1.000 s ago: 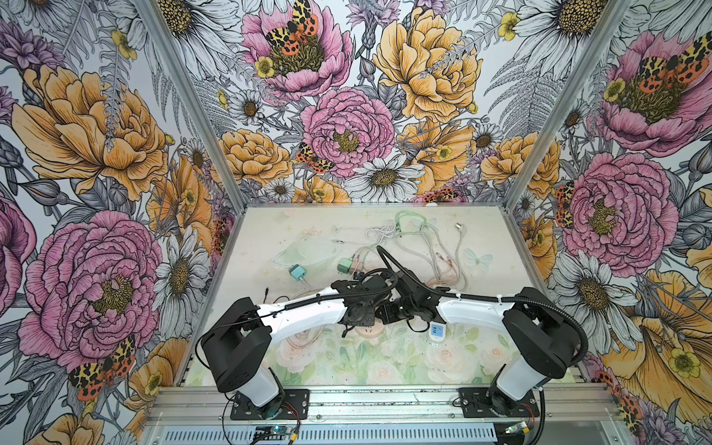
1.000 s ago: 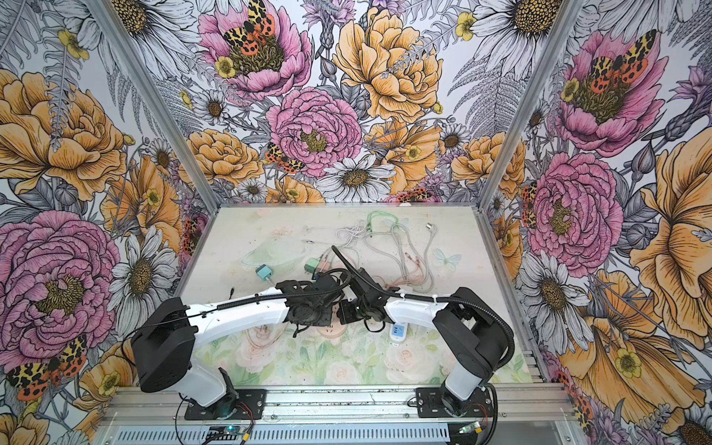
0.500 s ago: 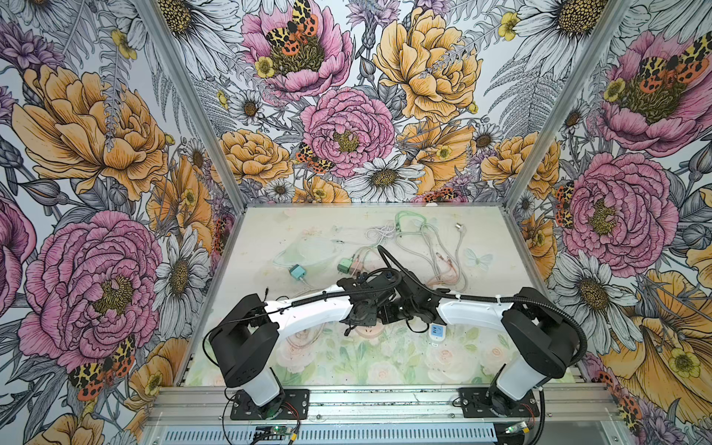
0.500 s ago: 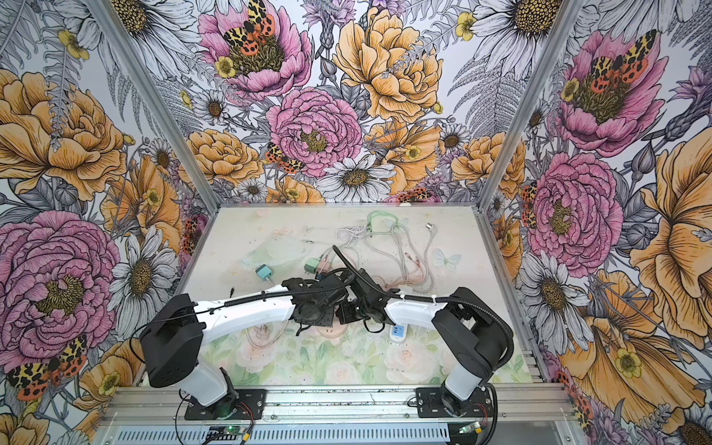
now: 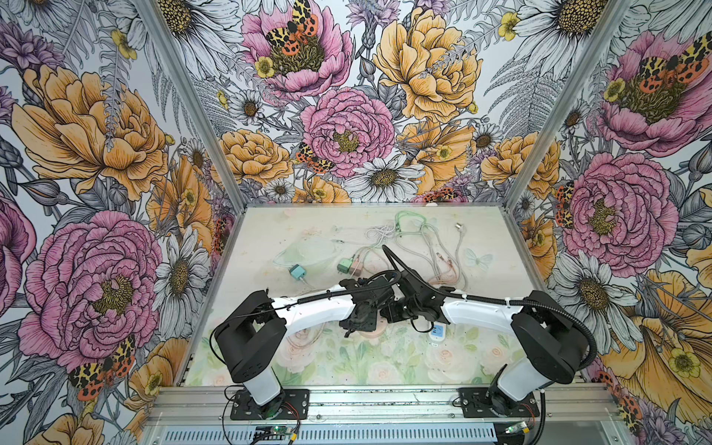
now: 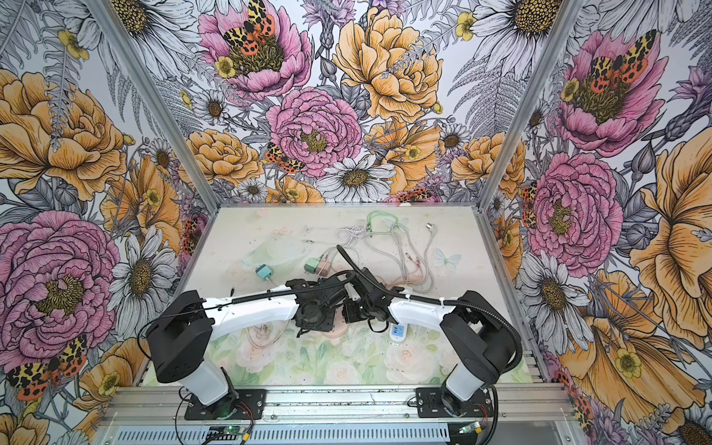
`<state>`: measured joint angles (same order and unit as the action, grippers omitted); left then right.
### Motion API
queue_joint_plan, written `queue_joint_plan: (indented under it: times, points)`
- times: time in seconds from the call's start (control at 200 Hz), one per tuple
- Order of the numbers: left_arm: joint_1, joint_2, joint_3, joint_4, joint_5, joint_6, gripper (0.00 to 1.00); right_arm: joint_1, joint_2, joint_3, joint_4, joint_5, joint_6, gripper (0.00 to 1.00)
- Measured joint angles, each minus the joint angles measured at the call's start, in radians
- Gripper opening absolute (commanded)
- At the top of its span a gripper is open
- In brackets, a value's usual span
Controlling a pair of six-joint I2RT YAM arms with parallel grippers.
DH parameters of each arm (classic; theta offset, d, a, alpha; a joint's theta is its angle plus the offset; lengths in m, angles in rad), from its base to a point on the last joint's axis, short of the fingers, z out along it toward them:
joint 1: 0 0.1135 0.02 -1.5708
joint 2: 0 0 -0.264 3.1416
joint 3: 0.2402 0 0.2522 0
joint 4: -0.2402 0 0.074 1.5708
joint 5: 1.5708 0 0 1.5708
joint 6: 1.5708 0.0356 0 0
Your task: Insert the plug
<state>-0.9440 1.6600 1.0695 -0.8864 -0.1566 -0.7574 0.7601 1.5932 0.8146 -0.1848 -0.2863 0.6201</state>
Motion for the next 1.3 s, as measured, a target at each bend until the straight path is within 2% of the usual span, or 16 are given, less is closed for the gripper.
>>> queue_joint_plan:
  times: [0.18, 0.31, 0.51, 0.681, 0.811, 0.966, 1.086, 1.296]
  points:
    - [-0.003, -0.019, -0.004, -0.036, 0.001, -0.003, 0.50, -0.014, -0.044, 0.003, -0.052, 0.011, -0.014, 0.14]
    - [-0.021, -0.086, -0.010, -0.062, 0.001, -0.003, 0.53, -0.031, -0.072, 0.004, -0.078, 0.026, -0.019, 0.15]
    - [-0.074, -0.262, -0.039, -0.079, 0.029, 0.000, 0.54, -0.039, -0.065, 0.003, -0.099, 0.056, -0.018, 0.15]
    - [-0.042, -0.478, -0.108, -0.110, 0.061, 0.005, 0.54, -0.031, 0.022, 0.004, -0.107, 0.076, -0.017, 0.11]
    - [0.042, -0.656, -0.137, -0.137, 0.077, 0.013, 0.52, -0.004, 0.051, 0.006, -0.113, 0.076, -0.007, 0.10]
    - [0.238, -0.795, -0.148, -0.163, 0.105, 0.054, 0.51, 0.042, 0.084, 0.048, -0.120, 0.077, 0.010, 0.10]
    - [0.379, -0.805, -0.148, -0.180, 0.114, 0.090, 0.51, 0.079, 0.124, 0.105, -0.122, 0.075, 0.028, 0.10]
    - [0.588, -0.726, -0.148, -0.191, 0.098, 0.149, 0.51, 0.110, 0.258, 0.254, -0.121, 0.070, 0.045, 0.10]
